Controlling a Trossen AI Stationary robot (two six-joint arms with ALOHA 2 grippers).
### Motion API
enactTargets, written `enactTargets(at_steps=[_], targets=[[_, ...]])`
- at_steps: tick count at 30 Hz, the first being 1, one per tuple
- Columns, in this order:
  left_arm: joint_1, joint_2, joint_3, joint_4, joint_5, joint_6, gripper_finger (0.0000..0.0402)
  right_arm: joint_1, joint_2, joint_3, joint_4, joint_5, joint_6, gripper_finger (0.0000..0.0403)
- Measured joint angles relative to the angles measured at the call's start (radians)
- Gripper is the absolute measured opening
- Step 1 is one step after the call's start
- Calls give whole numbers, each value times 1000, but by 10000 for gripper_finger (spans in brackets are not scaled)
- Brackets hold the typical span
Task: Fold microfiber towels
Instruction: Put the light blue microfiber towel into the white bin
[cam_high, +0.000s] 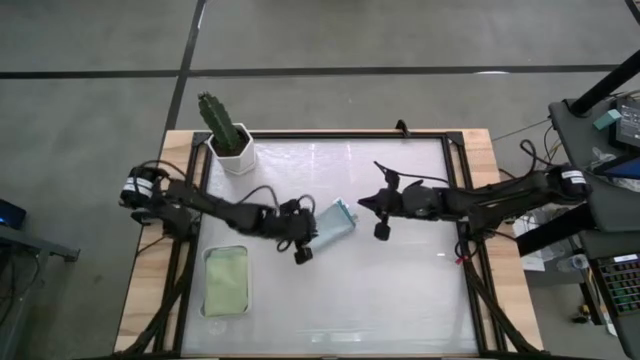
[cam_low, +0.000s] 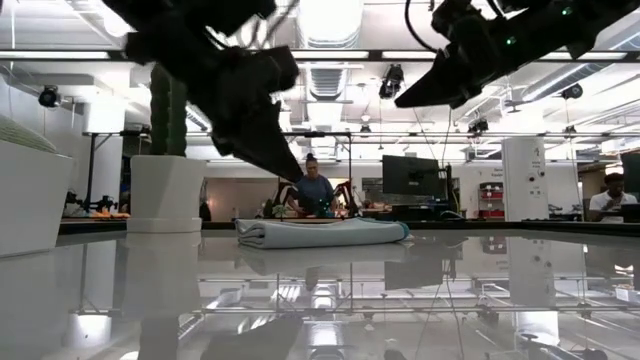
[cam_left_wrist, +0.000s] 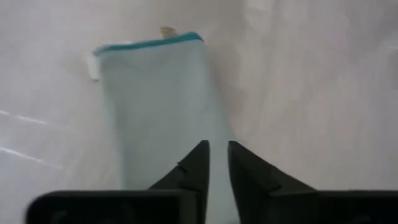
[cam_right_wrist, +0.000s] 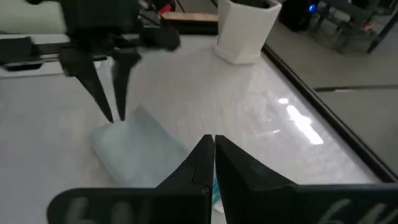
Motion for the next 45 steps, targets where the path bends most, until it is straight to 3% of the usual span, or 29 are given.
enactTargets(at_steps=[3, 5, 11, 15, 37, 45], targets=[[78, 2, 38, -48, 156, 33, 82, 0, -20, -2, 1, 0, -22, 9], [126, 2, 50, -67, 198, 57, 116, -2, -25, -4, -1, 0, -36, 9], [247, 3, 54, -77, 203, 106, 212, -2, -19, -13, -10, 0, -33, 9], [278, 23, 54, -57, 203, 122, 245, -2, -19, -22, -9, 0, -31, 9], [250, 226, 55, 50, 209, 78, 249, -2, -11, -40, -8, 0, -13, 9], [214, 228, 57, 48, 201, 77, 178, -2, -11, -40, -7, 2, -14, 9]])
